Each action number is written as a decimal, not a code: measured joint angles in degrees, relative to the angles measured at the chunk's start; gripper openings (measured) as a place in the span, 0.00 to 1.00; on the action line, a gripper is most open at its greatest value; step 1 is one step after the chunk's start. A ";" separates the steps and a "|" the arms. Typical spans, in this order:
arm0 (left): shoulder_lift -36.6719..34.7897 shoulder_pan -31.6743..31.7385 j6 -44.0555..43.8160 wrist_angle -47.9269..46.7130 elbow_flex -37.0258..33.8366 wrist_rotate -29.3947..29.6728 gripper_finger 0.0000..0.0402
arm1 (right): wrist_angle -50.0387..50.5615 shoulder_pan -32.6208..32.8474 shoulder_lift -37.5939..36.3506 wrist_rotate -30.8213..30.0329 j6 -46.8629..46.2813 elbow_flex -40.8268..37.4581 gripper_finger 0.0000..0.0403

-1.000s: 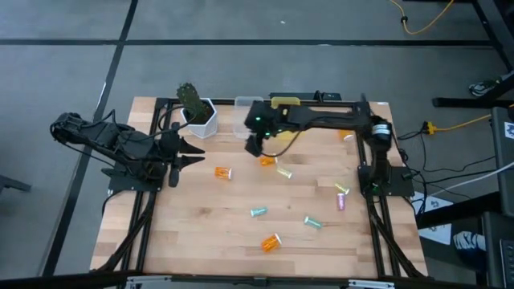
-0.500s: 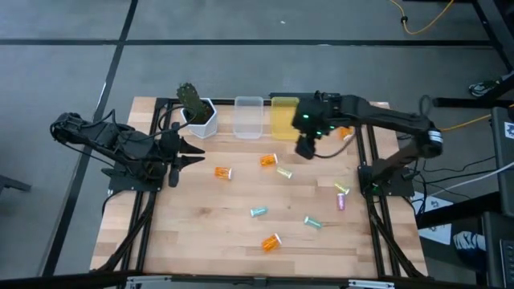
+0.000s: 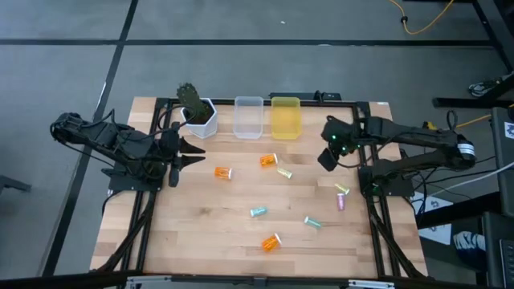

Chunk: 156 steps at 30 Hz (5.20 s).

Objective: Pick and place medicine bottles into bin by pill shape (circle, oval)
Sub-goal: Put the left orange pill bottle into the white bin

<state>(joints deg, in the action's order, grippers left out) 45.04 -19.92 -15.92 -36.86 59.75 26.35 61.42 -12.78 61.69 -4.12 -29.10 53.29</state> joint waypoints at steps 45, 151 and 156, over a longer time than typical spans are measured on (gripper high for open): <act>2.10 0.02 -2.28 2.75 0.11 -4.17 0.21 | -5.09 0.00 -1.88 -12.83 -11.22 -7.86 0.52; 59.99 50.31 8.72 -0.58 29.62 -18.46 0.38 | -8.52 0.02 -1.88 -13.78 -11.17 -7.81 0.52; 64.27 54.34 4.78 -0.79 30.08 -21.36 0.38 | -8.48 0.02 -1.88 -13.81 -11.13 -7.81 0.52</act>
<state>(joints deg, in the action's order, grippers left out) 109.30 34.42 -11.14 -37.65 89.82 4.99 52.95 -12.75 59.81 -17.93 -40.23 45.47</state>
